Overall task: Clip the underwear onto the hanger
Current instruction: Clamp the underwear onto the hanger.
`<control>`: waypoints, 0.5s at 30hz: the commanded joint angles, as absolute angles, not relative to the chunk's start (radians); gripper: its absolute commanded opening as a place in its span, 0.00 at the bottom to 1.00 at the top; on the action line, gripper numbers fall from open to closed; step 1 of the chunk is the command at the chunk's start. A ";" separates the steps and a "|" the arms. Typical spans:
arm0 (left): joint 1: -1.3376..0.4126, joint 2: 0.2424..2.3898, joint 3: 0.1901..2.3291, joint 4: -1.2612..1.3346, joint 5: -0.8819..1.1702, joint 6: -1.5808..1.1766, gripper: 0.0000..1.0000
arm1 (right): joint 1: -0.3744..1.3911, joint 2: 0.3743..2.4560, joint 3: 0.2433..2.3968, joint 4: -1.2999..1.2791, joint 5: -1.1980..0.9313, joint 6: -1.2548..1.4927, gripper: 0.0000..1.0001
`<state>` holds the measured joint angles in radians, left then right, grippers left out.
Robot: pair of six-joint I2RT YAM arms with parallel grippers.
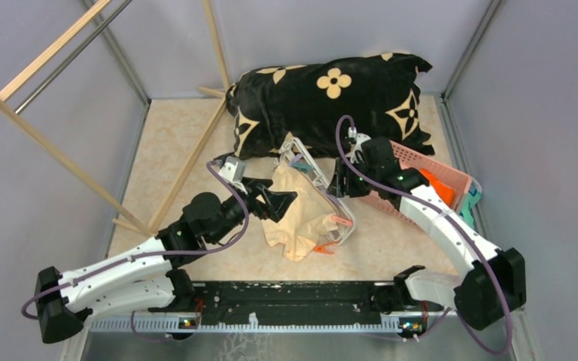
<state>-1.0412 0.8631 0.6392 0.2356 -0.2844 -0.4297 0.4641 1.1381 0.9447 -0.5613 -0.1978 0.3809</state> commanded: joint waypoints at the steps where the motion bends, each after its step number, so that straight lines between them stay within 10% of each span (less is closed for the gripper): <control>1: -1.037 0.829 0.668 0.178 -0.277 -0.434 1.00 | 0.431 1.181 0.976 -0.476 -0.428 0.268 0.52; 15: -1.037 0.822 0.688 0.153 -0.264 -0.414 1.00 | 0.403 1.310 0.977 -0.497 -0.329 0.186 0.38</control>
<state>-1.0405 0.8402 0.6441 0.1696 -0.2756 -0.4259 0.4133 1.2755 0.9447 -0.5346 -0.3264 0.2245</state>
